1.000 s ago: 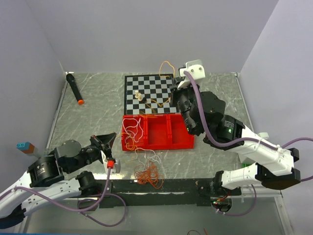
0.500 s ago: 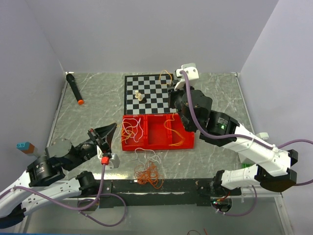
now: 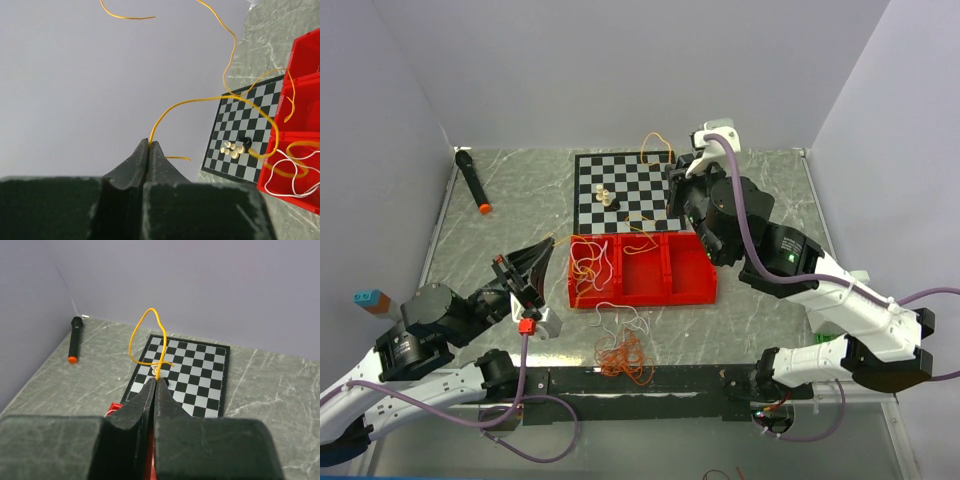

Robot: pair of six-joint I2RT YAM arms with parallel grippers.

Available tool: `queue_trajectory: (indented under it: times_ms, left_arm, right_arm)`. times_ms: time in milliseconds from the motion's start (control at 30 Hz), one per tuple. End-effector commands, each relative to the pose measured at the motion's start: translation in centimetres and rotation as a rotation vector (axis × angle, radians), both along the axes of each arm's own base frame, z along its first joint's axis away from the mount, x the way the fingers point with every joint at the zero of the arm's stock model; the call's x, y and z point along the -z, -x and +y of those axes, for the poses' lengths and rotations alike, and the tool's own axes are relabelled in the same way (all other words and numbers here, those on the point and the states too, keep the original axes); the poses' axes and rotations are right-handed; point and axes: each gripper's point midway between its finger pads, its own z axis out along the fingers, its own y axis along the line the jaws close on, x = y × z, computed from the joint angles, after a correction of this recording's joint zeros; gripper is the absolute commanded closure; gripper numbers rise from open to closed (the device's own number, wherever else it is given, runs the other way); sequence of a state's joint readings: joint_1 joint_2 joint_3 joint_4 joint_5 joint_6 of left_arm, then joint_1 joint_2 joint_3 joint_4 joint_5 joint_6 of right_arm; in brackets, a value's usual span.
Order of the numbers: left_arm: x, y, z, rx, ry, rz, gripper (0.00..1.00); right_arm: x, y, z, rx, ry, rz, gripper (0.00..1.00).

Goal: Untangle the cables

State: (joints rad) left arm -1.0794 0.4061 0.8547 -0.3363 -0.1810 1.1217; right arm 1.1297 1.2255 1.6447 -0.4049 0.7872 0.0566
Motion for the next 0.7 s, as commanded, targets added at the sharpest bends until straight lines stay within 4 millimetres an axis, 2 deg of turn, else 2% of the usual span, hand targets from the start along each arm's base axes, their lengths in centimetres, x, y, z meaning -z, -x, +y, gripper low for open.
queue_trajectory:
  times_ms: [0, 200, 500, 667]
  left_arm:
    - [-2.2, -0.2, 0.5, -0.022, 0.061, -0.038, 0.99]
    - [-2.7, -0.1, 0.4, -0.018, 0.074, -0.049, 0.99]
    - [-3.2, 0.1, 0.9, -0.02, 0.111, -0.051, 0.98]
    - [-3.5, 0.1, 0.9, -0.017, 0.147, -0.043, 0.98]
  right_arm:
    - [0.2, -0.2, 0.9, -0.018, -0.029, 0.008, 1.0]
    - [4.6, -1.4, 2.1, -0.02, -0.009, 0.091, 1.0]
    - [10.4, -3.3, 2.1, 0.014, 0.042, 0.189, 1.0]
    - [15.6, -3.5, 2.9, 0.021, 0.076, 0.286, 1.0]
